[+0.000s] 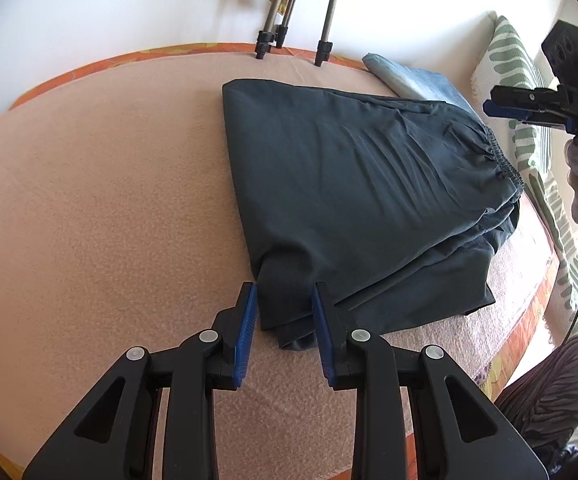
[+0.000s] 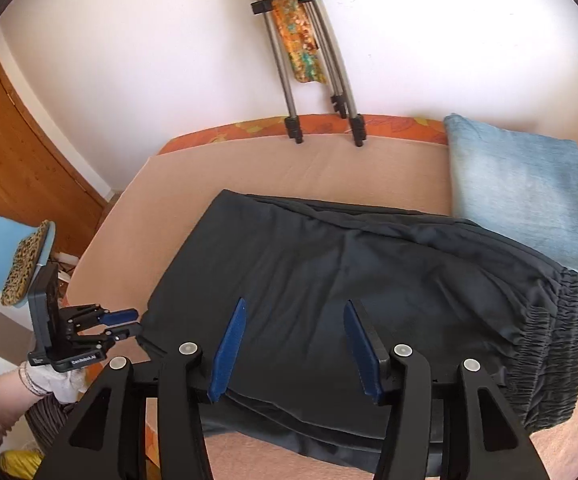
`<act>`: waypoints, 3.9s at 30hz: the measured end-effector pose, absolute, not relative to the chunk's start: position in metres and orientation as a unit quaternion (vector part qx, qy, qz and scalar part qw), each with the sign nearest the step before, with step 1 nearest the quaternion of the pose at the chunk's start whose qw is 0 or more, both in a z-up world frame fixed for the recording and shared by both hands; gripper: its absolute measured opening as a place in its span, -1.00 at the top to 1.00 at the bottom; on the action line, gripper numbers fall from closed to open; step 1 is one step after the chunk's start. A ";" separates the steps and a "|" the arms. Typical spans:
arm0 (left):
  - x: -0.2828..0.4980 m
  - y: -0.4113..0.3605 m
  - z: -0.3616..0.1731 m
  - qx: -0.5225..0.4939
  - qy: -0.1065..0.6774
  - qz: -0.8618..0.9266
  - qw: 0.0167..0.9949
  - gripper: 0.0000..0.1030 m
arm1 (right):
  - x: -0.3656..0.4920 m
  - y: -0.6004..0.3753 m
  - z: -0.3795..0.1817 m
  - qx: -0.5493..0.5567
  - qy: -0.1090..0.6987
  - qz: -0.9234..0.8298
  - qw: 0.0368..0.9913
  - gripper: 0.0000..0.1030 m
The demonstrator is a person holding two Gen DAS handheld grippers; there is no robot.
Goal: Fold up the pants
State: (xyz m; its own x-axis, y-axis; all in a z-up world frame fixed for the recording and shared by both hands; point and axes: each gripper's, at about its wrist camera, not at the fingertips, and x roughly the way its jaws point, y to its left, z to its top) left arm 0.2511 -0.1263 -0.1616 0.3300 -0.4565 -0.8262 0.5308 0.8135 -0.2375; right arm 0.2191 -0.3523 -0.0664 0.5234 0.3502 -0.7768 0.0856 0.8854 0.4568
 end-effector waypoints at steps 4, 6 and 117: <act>0.249 -0.127 -0.168 0.042 0.498 -0.307 0.810 0.49 | 0.266 -0.287 -0.065 0.205 0.499 0.111 0.835 -0.11; 0.249 -0.126 -0.168 0.041 0.497 -0.311 0.809 0.49 | 0.288 -0.257 -0.074 0.202 0.515 0.124 0.824 -0.16; 0.187 -0.331 -0.034 0.011 0.365 -0.524 0.770 0.88 | 0.268 -0.443 -0.016 0.335 0.477 0.013 0.813 1.00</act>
State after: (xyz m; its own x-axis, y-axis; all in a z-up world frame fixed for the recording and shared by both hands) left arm 0.1870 -0.3310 -0.0335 0.1861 -0.7985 -0.5725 0.8140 0.4516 -0.3654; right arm 0.2685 -0.4433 -0.0159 0.5455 0.3403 -0.7659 0.2975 0.7757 0.5565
